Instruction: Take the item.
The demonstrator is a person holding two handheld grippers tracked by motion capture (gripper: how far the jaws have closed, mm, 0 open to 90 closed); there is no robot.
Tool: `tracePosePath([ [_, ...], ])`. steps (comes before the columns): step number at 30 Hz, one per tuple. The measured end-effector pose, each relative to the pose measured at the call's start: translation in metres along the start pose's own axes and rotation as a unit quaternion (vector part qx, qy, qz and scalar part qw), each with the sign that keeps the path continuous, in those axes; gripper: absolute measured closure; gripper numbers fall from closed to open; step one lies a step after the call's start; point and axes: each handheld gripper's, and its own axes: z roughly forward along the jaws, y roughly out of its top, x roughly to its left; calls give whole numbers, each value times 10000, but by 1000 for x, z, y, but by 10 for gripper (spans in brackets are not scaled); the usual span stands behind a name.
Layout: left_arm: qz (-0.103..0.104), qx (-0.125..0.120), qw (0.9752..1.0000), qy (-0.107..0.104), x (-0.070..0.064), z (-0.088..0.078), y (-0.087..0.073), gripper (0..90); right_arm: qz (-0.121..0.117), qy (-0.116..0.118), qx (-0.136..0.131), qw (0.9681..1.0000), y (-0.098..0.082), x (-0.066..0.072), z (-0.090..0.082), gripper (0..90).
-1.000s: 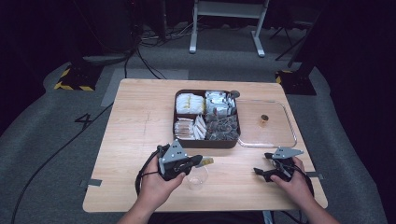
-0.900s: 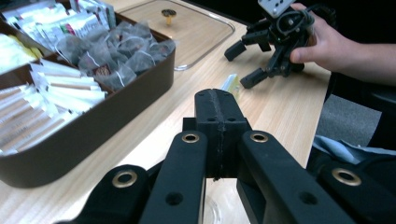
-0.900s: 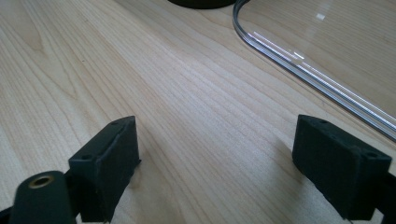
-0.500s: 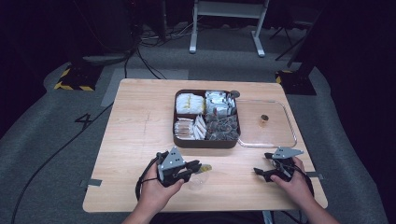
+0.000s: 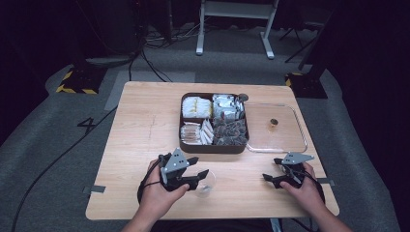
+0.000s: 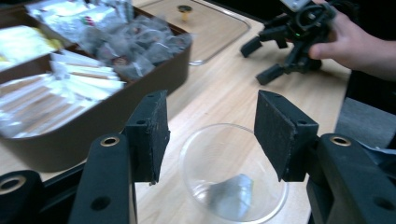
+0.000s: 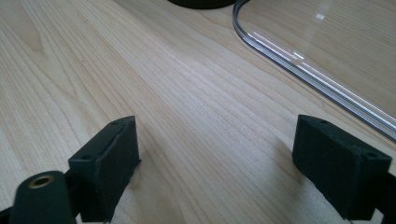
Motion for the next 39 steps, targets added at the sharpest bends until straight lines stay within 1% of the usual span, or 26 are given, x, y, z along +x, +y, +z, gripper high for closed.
tracePosePath([
  [3,-37,31,9996,272,5,-8,1,448,1,1,0,10000,0,0,0,148],
  [4,-37,31,9996,272,5,-8,1,449,1,1,0,10000,0,0,0,148],
  [5,-38,32,9991,415,8,-12,1,449,2,1,2,10000,0,0,0,148],
  [6,-110,-9,9984,558,11,-17,0,448,4,0,4,10000,0,0,0,148],
  [7,-142,11,9979,635,14,-20,-1,446,2,1,3,10000,0,0,0,148],
  [8,-142,11,9979,635,14,-20,-1,442,4,1,4,10000,0,0,0,148],
  [9,-215,44,9965,802,19,-25,-3,442,5,0,6,10000,0,0,0,148],
  [10,-287,56,9956,893,20,-28,-5,440,5,1,6,10000,0,0,0,148],
  [13,-353,147,9930,1121,27,-35,-9,427,4,1,6,10000,0,0,0,148],
  [14,-415,157,9919,1189,29,-37,-11,423,4,1,6,10000,0,0,0,148],
  [17,-556,178,9903,1260,36,-42,-15,411,4,1,4,10000,0,0,0,148],
  [19,-575,221,9896,1298,39,-44,-17,400,4,2,4,10000,0,0,0,148],
  [20,-602,272,9886,1351,44,-45,-20,400,4,2,4,10000,0,0,0,148],
  [21,-597,307,9885,1356,45,-46,-21,387,7,1,4,10000,0,0,0,148],
  [22,-650,427,9872,1391,51,-48,-27,382,4,-1,5,10000,0,0,0,148],
  [23,-660,488,9866,1409,55,-49,-30,376,7,6,2,10000,0,0,0,148],
  [26,-797,617,9832,1520,64,-52,-41,368,17,10,-3,10000,0,0,0,148],
  [27,-797,617,9832,1520,64,-52,-41,368,17,10,-3,10000,0,0,0,148],
  [28,-863,663,9816,1571,68,-53,-45,367,23,8,-4,10000,0,-1,0,148],
  [29,-906,694,9807,1590,70,-54,-48,367,22,7,-5,10000,0,-1,0,148],
  [30,-1024,746,9782,1648,75,-55,-55,366,24,10,-4,10000,0,-1,0,148],
  [31,-1083,781,9769,1667,77,-56,-58,366,24,11,-4,10000,0,-1,0,148],
  [34,-1210,825,9724,1815,85,-56,-68,366,20,6,-5,10000,0,-1,0,148],
  [36,-1265,882,9707,1844,90,-56,-74,366,19,6,-4,10000,0,-1,0,148],
  [37,-1265,882,9707,1844,90,-56,-74,365,21,6,-4,10000,0,-1,0,148],
  [39,-1331,945,9687,1871,95,-55,-80,362,20,6,-4,10000,0,-1,0,148],
])
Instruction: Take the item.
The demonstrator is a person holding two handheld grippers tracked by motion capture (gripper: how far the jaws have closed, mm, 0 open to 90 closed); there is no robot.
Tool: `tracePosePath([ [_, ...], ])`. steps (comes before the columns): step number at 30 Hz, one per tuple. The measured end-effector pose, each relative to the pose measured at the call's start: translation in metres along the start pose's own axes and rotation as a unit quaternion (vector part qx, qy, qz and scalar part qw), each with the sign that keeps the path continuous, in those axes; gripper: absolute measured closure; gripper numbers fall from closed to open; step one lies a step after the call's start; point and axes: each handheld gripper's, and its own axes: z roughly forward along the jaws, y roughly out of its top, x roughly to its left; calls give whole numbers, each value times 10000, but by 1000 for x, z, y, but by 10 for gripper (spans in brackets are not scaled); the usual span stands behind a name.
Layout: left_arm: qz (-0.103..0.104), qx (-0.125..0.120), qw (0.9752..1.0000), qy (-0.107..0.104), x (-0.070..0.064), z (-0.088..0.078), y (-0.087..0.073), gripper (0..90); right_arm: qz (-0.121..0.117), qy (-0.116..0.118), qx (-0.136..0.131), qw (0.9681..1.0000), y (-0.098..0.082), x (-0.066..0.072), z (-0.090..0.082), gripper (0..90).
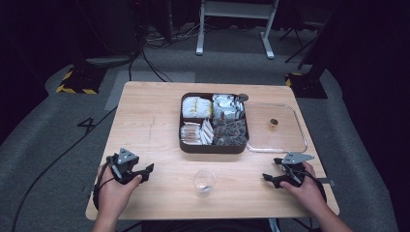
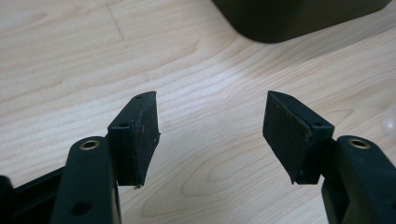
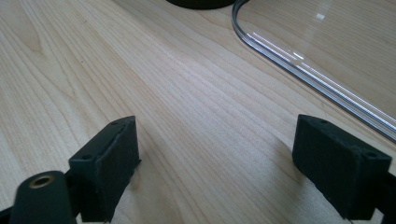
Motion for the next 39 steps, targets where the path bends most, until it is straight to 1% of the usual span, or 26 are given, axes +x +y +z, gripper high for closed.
tracePosePath([
  [1,-22,73,10000,7,4,3,-3,361,1,0,1,10000,0,0,0,148],
  [6,-74,247,9996,87,14,11,-11,350,2,2,0,10000,0,0,0,149],
  [10,-94,331,9994,43,19,13,-17,348,2,3,0,10000,0,0,0,149],
  [12,-41,358,9993,40,20,15,-22,344,2,4,-1,10000,0,0,0,149],
  [13,28,441,9990,53,22,16,-26,339,1,6,0,10000,0,0,0,149],
  [14,28,441,9990,53,22,16,-26,337,1,6,0,10000,0,0,0,149],
  [15,90,504,9987,56,23,16,-29,333,1,9,1,10000,0,0,0,149],
  [17,90,508,9986,71,23,17,-30,328,0,8,1,10000,0,0,0,149],
  [18,82,568,9983,68,24,18,-32,320,-3,8,2,10000,0,0,0,149],
  [19,82,568,9983,68,24,18,-32,311,-3,8,2,10000,0,0,0,149],
  [20,147,535,9984,115,25,20,-34,295,-2,9,2,10000,0,0,0,148],
  [21,182,530,9984,120,25,21,-34,288,-2,8,2,10000,0,0,0,149],
  [22,182,530,9984,120,25,21,-34,280,-2,8,2,10000,0,0,0,149],
  [23,291,497,9983,115,26,22,-34,262,-5,8,2,10000,0,0,0,149],
  [24,291,497,9983,115,26,22,-34,242,-5,8,2,10000,0,0,0,149],
  [25,374,443,9983,112,26,24,-36,242,-2,8,3,10000,0,0,0,148],
  [26,444,402,9981,114,26,26,-37,197,-7,9,1,10000,0,0,0,148],
  [27,495,310,9982,101,27,28,-38,135,-9,11,1,10000,0,0,0,149],
  [29,479,267,9984,116,28,30,-39,130,-12,13,1,10000,0,0,0,148],
  [39,478,263,9984,116,27,30,-39,130,-24,17,3,10000,0,-1,0,148],
])
